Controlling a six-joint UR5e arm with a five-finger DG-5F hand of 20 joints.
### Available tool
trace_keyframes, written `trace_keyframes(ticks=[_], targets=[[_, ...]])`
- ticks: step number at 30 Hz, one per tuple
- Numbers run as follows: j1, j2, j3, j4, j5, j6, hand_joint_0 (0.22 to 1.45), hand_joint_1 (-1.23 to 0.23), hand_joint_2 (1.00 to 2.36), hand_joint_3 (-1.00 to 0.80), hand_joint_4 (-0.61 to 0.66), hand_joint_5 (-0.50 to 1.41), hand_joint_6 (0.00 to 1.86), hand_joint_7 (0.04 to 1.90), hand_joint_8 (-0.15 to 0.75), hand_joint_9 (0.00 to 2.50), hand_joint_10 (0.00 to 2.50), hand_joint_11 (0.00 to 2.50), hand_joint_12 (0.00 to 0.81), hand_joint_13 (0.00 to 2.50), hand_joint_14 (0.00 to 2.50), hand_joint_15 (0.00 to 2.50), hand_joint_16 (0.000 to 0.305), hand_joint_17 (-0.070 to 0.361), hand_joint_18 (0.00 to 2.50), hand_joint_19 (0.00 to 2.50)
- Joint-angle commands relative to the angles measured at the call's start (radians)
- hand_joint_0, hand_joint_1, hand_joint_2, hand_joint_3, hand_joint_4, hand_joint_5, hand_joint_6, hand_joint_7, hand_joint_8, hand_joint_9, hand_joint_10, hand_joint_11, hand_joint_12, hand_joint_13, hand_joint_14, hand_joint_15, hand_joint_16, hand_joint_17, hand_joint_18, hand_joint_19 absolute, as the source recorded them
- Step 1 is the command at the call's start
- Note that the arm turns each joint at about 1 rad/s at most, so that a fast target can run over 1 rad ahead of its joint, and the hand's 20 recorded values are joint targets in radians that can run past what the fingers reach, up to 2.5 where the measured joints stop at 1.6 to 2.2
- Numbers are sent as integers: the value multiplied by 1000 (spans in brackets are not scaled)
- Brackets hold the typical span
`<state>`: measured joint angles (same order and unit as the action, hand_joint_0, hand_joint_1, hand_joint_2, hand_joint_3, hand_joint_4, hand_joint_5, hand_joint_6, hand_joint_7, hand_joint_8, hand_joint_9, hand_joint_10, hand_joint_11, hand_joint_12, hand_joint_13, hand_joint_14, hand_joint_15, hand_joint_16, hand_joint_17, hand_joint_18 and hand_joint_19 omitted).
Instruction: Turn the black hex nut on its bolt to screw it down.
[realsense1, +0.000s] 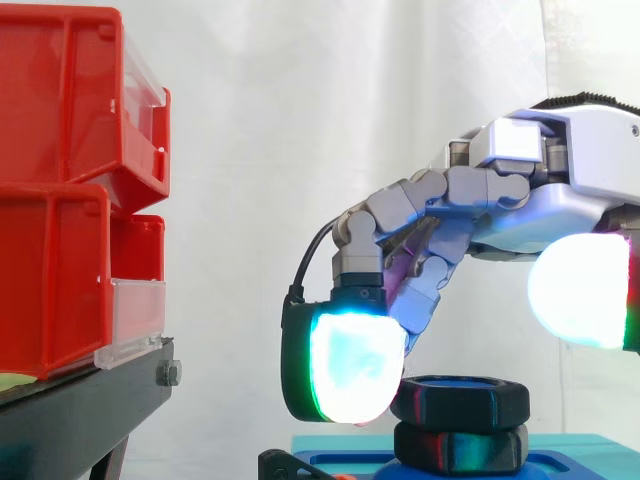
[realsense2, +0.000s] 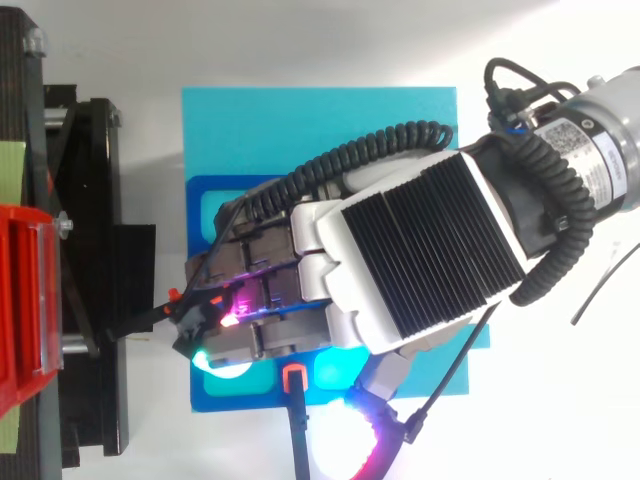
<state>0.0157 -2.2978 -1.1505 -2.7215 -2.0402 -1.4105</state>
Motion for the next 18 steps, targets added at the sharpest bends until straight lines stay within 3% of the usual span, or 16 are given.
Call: trace_keyframes(ticks=[1,6,18], targets=[[1,0,-3,2,2,-1,461,-279,1000,-500,276,-6,506,1015,327,1099,6,180,372,789,6,142,58,131,683,705],[1,-2,-3,-6,-1,-1,462,-273,1000,-500,217,9,507,1056,327,1094,6,186,372,784,6,148,58,131,682,705],[-5,-3,-29,22,-3,-1,464,-271,1000,-500,-59,41,509,1164,328,1095,5,188,371,786,6,146,58,131,681,698]])
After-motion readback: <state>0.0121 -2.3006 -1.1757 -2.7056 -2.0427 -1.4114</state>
